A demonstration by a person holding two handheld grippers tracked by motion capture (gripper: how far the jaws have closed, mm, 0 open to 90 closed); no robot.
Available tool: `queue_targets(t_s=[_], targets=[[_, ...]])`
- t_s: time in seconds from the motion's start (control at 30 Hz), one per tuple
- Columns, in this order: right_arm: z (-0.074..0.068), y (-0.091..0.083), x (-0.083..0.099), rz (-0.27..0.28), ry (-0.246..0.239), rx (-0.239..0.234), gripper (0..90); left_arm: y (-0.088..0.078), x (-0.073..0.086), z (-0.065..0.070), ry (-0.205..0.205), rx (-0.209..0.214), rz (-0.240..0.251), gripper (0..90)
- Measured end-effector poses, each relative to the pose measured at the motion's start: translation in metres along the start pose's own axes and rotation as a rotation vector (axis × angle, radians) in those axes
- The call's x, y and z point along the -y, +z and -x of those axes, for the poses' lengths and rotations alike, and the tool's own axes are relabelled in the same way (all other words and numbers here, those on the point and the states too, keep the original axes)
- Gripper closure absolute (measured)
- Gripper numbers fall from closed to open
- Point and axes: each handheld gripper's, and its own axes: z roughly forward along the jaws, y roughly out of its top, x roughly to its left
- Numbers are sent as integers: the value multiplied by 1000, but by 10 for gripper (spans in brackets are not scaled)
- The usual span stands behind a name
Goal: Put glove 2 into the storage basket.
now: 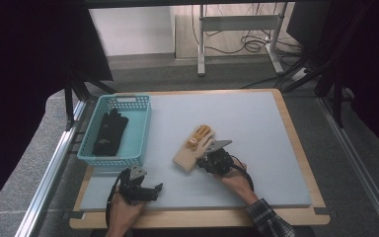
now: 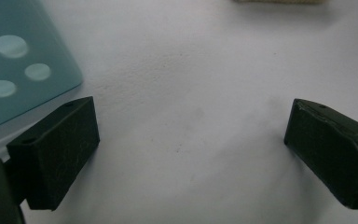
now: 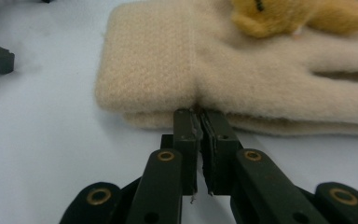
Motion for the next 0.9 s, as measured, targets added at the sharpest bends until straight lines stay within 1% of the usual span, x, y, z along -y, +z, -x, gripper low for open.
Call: queue_targets(t_s=[0.17, 0.3, 0.4, 0.5, 0.6, 0.77, 0.9], targets=[[4, -11, 3, 19, 10, 12, 769, 0, 0, 0, 0, 0, -2, 33], [10, -23, 6, 35, 29, 35, 705, 0, 0, 0, -1, 0, -3, 38], [14, -33, 9, 39, 33, 60, 663, -1, 0, 0, -2, 1, -3, 48], [18, -43, 13, 44, 44, 76, 628, -2, 0, -1, -8, 0, 4, 77], [21, -54, 19, 47, 61, 97, 585, -3, 1, -3, -13, -5, 11, 119], [26, -69, 30, 55, 77, 133, 505, -2, 1, -3, -10, -6, 13, 113], [32, -81, 42, 52, 110, 172, 408, -2, 1, -2, -10, -7, 8, 109]])
